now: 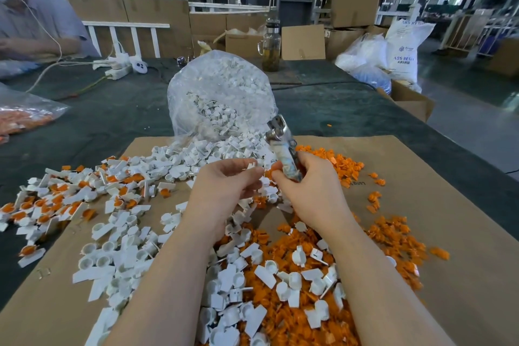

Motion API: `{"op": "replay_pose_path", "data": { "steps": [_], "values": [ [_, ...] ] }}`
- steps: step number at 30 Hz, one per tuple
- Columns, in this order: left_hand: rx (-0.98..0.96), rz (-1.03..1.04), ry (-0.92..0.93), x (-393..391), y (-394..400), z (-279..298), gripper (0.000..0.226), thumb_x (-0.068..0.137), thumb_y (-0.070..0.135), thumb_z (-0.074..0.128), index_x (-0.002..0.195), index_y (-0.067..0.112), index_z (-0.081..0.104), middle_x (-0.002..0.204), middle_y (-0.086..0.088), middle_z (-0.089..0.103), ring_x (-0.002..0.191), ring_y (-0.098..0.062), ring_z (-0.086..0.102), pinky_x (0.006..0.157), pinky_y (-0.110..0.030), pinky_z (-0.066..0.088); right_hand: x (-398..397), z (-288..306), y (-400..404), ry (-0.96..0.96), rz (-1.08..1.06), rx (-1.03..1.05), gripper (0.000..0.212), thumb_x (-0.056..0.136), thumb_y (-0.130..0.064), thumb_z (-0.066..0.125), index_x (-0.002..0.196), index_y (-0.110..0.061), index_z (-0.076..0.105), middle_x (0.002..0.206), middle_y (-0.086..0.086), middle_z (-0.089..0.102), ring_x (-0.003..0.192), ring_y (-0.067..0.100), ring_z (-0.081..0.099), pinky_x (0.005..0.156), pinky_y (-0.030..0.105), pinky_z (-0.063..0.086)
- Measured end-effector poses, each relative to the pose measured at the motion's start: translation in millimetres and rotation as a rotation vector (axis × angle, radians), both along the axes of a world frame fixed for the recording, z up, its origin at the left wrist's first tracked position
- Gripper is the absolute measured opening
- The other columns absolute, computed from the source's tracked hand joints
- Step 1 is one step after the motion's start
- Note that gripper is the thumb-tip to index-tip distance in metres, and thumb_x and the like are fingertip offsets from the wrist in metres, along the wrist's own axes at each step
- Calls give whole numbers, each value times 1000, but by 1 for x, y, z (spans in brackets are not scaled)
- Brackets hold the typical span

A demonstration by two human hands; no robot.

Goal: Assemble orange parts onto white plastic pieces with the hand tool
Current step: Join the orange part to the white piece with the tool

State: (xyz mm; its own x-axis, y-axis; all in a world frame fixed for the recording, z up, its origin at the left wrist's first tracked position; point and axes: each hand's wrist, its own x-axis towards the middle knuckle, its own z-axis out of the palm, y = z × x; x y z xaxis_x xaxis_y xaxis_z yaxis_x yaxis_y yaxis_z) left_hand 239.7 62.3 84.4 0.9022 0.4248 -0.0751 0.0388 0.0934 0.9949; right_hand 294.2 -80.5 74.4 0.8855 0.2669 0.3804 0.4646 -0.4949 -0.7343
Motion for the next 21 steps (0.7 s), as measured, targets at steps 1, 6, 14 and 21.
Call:
{"op": "replay_pose_path", "data": {
  "steps": [1, 6, 14, 21],
  "values": [
    [-14, 3, -7, 0, 0, 0, 10, 87, 9, 73, 97, 10, 74, 78, -4, 77, 67, -10, 72, 57, -15, 53, 0, 0, 0, 0, -2, 20, 13, 88, -30, 68, 97, -20, 68, 84, -11, 66, 77, 7, 62, 68, 31, 55],
    [-43, 25, -12, 0, -3, 0, 11, 92, 12, 68, 98, 16, 76, 84, 0, 78, 74, -8, 73, 62, -17, 54, -1, 0, 1, -23, -9, 94, 14, 87, -34, 69, 93, -22, 67, 80, -13, 65, 73, 4, 61, 65, 27, 53],
    [-74, 188, -78, 0, -9, 3, 8, 82, 18, 79, 79, 25, 77, 73, 8, 76, 58, 4, 63, 56, -10, 49, -2, 0, 2, -63, -3, 130, 9, 88, -33, 70, 91, -27, 65, 76, -15, 64, 74, -2, 60, 60, 11, 46],
    [-105, 184, -86, 0, -11, 4, 5, 84, 6, 75, 83, 11, 75, 69, -4, 74, 66, -15, 73, 58, -19, 56, -3, -2, 3, -59, 11, 143, 10, 89, -29, 69, 97, -22, 67, 79, -15, 64, 76, 1, 61, 62, 13, 47]
  ]
}}
